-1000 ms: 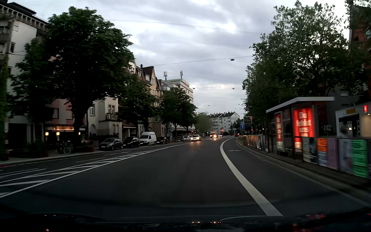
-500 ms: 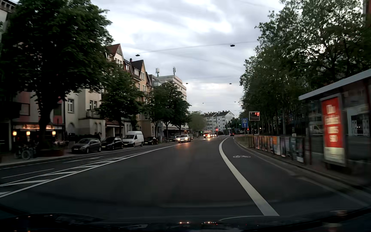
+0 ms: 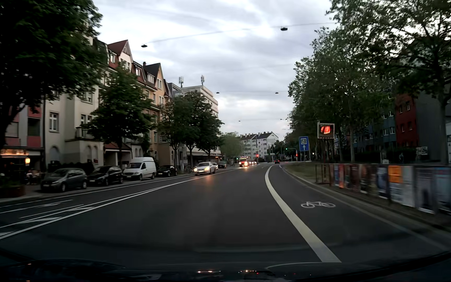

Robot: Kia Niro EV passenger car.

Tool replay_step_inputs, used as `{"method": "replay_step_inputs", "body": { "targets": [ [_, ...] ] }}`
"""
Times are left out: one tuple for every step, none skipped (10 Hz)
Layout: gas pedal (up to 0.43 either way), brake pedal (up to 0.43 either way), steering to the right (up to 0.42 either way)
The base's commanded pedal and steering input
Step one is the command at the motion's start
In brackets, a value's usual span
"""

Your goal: Follow the waypoints while adhering to traffic rules and regulations

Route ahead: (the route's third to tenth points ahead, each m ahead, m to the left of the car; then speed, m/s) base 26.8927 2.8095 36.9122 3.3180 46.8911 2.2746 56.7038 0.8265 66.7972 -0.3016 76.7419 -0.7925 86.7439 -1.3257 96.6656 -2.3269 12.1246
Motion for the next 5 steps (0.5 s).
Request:
{"method": "replay_step_inputs", "body": {
  "targets": [
    [0.118, 0.000, 0.017],
    [0.118, 0.000, 0.017],
    [0.118, 0.000, 0.017],
    [0.118, 0.000, 0.017],
    [0.118, 0.000, 0.016]
  ]
}}
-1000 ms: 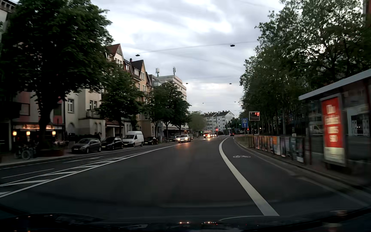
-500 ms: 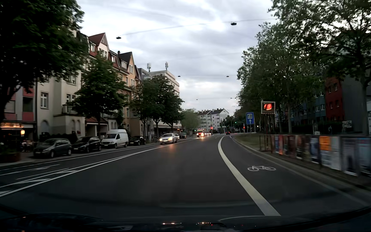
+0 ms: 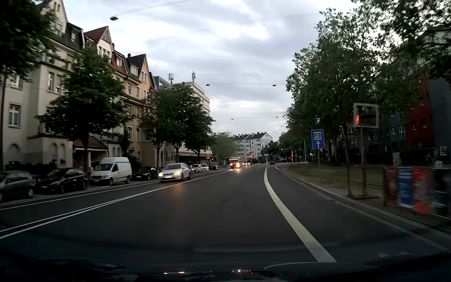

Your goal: Follow the waypoints while adhering to traffic rules and regulations

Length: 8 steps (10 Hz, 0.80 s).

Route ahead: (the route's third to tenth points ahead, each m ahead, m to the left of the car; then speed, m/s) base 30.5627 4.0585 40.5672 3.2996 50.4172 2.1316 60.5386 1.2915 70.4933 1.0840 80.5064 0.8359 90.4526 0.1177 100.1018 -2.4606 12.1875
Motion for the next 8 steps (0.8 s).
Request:
{"method": "replay_step_inputs", "body": {
  "targets": [
    [0.110, 0.000, 0.016],
    [0.110, 0.000, 0.016],
    [0.087, 0.000, 0.016],
    [0.079, 0.000, 0.014],
    [0.079, 0.000, 0.014],
    [0.079, 0.000, 0.012],
    [0.079, 0.000, 0.011],
    [0.079, 0.000, 0.011]
  ]
}}
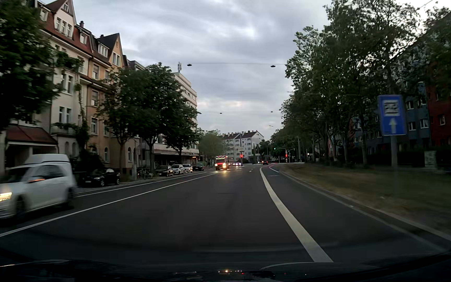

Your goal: Follow the waypoints while adhering to traffic rules and regulations

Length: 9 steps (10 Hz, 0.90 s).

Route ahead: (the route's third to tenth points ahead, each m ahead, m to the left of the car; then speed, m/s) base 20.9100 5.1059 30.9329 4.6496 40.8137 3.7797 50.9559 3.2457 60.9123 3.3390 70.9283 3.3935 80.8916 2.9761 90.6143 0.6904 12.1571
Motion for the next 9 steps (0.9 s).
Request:
{"method": "replay_step_inputs", "body": {
  "targets": [
    [0.079, 0.000, 0.011],
    [0.079, 0.000, 0.012],
    [0.079, 0.000, 0.012],
    [0.079, 0.000, 0.012],
    [0.067, 0.000, 0.011],
    [0.059, 0.000, 0.011],
    [0.047, 0.000, 0.011],
    [0.039, 0.000, 0.011],
    [0.020, 0.000, 0.010]
  ]
}}
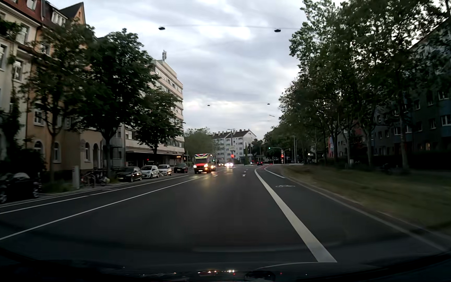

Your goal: Follow the waypoints while adhering to traffic rules and regulations

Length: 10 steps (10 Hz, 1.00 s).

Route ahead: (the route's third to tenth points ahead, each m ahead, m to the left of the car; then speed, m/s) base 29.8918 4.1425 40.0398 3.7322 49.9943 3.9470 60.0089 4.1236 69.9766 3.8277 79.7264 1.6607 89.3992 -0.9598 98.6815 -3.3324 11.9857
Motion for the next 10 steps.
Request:
{"method": "replay_step_inputs", "body": {
  "targets": [
    [0.020, 0.000, 0.010],
    [0.020, 0.000, 0.009],
    [0.020, 0.000, 0.008],
    [0.020, 0.000, 0.007],
    [0.020, 0.000, 0.007],
    [0.020, 0.000, 0.006],
    [0.020, 0.000, 0.006],
    [0.020, 0.000, 0.006],
    [0.020, 0.000, 0.006],
    [0.020, 0.000, 0.006]
  ]
}}
